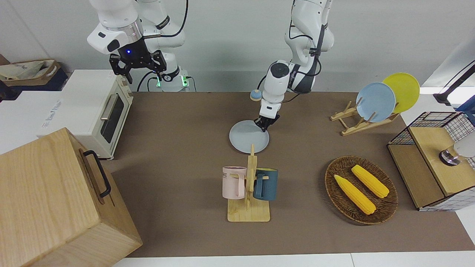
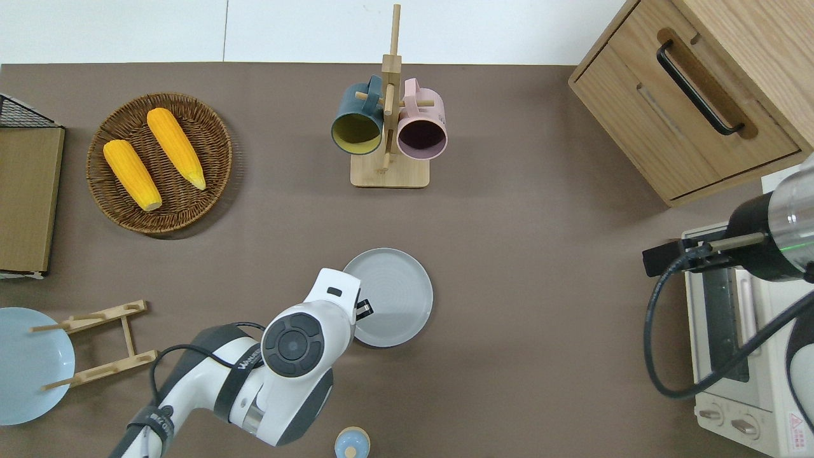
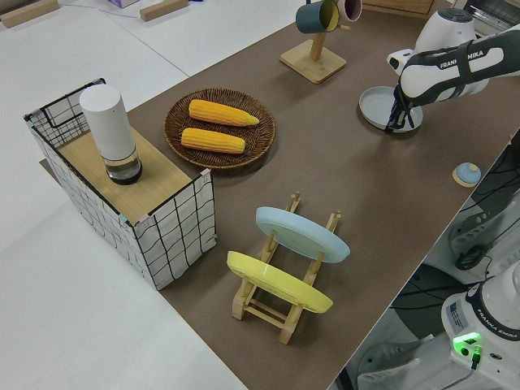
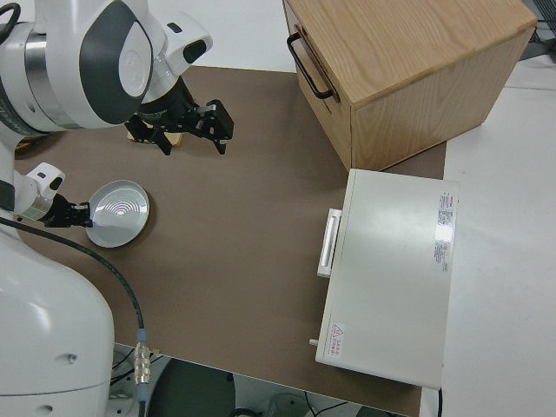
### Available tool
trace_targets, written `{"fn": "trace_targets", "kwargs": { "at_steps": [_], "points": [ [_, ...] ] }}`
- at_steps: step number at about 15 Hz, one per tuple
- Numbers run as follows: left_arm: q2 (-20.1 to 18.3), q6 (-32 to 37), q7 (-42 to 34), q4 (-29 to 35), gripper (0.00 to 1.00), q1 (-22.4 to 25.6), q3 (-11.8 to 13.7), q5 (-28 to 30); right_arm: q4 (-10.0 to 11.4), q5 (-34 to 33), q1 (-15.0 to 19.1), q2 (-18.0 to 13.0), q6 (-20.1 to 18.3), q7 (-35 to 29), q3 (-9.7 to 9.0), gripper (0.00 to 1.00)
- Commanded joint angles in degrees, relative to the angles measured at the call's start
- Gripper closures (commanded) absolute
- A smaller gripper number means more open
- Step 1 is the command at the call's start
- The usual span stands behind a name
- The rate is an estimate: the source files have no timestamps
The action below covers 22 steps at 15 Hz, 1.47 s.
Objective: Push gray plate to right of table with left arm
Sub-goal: 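Push the gray plate with the left gripper across the table toward the toaster oven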
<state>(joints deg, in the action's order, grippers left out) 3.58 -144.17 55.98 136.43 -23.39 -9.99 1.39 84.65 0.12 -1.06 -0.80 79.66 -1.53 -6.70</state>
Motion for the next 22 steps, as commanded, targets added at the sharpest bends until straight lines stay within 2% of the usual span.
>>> {"fn": "trace_targets", "kwargs": {
  "at_steps": [1,3,6,11,13,20,22],
  "points": [
    [5.9,0.38,7.72,-4.93,1.0,-4.37,0.23,-2.88,-0.45,0.59,1.15,-0.17,-0.82,-0.14,-0.77,0.017],
    [8.01,1.43,11.77,-8.35,1.0,-6.92,0.23,-3.76,-0.45,0.59,1.15,-0.17,-0.82,-0.05,-0.77,0.017],
    [12.13,6.61,17.21,-15.12,1.0,-9.73,0.23,-6.57,-0.45,0.59,1.15,-0.17,-0.82,-0.05,-0.86,0.017],
    [18.72,7.32,28.54,-22.95,1.0,-15.01,0.23,-11.22,-0.45,0.59,1.15,-0.17,-0.82,-0.14,-0.86,0.017],
    [20.4,7.32,30.76,-25.24,1.0,-16.07,0.15,-12.73,-0.45,0.59,1.15,-0.17,-0.82,-0.14,-0.86,0.017],
    [24.97,7.59,35.77,-30.87,1.0,-20.11,0.32,-12.73,-0.45,0.59,1.15,-0.17,-0.82,-0.14,-0.77,0.017],
    [26.99,9.33,36.65,-33.67,1.0,-21.25,0.5,-13.34,-0.45,0.59,1.15,-0.17,-0.82,-0.14,-0.77,0.017]
  ]
}}
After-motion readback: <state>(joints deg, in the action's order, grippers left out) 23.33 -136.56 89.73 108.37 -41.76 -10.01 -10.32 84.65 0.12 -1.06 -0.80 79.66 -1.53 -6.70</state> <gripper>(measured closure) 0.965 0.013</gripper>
